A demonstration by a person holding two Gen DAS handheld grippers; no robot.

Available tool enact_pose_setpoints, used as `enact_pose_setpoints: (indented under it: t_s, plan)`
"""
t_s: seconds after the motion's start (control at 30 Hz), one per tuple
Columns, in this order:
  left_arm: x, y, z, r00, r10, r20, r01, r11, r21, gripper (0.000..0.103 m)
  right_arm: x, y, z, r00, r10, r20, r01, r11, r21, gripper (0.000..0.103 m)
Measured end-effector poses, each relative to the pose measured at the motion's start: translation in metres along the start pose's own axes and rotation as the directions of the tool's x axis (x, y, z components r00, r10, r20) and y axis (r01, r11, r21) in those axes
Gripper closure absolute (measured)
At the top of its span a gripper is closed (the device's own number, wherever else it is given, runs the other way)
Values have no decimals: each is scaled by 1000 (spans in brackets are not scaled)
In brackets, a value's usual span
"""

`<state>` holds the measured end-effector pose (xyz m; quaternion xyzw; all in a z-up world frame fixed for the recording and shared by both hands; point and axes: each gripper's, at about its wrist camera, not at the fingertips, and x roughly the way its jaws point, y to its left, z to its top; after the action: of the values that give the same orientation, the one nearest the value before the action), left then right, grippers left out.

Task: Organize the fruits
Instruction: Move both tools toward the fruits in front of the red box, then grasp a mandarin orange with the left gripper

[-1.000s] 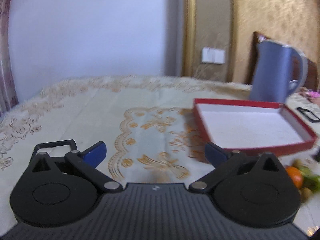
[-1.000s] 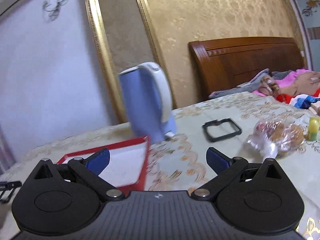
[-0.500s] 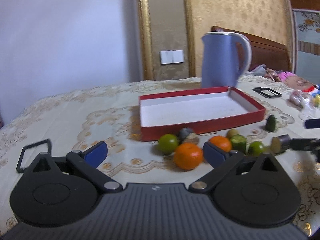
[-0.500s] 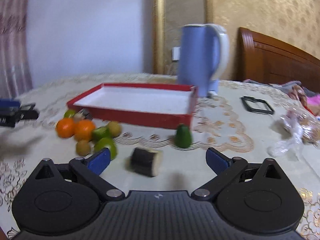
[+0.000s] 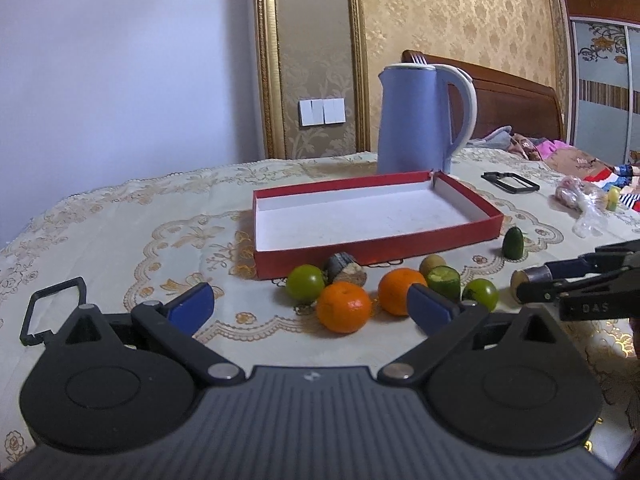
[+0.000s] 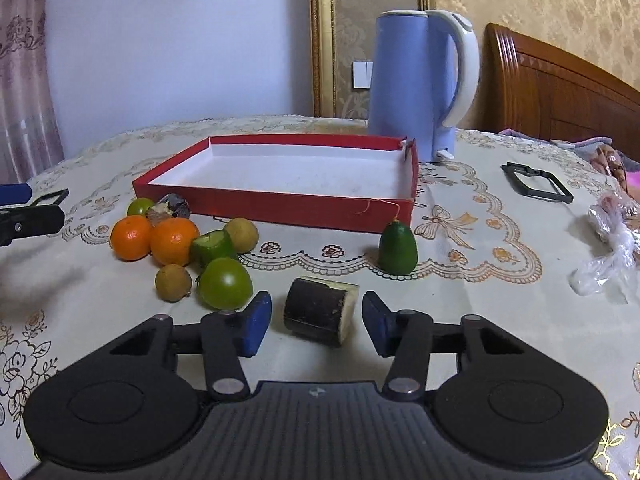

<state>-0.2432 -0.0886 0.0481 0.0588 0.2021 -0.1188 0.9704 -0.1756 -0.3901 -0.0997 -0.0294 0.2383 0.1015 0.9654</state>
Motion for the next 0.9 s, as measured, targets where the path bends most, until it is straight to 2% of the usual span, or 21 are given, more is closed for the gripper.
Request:
enact_pose_setpoints:
  t_s: [0.07,0.1,0.4,0.63,0.73,0.8,0.9]
  plan:
    - [0,-1,0,1000,-5,-3,5,1000,-4,0,2,2,0,1000,-2,-3,2,1000,-5,57]
    - [0,-2,-1,1000,-9,-6,9,1000,-9,0,3,2,0,1000,-4,-6,4,1000,-7,66]
    - [8,-18,2,999,-38,-28,39,999,17,0,7,4,-4,1000,-4,-13,4,1000,-16,68]
    - [39,-23,0,996,-14,-83,18,999,41,1,12,5,-4,999,17,-47,-18,1000,-25,69]
    - [57,-19,1,993,-1,-120,3,1000,19,3,12,4,-3,999,21,-49,-22,1000,-20,69]
    - [66,-18,3,990,-6,-138,8,1000,13,9,12,3,-3,998,25,-49,-25,1000,-15,69]
    - [80,-18,2,984,-23,-179,24,1000,3,13,12,3,-3,998,28,-49,-29,1000,-12,69]
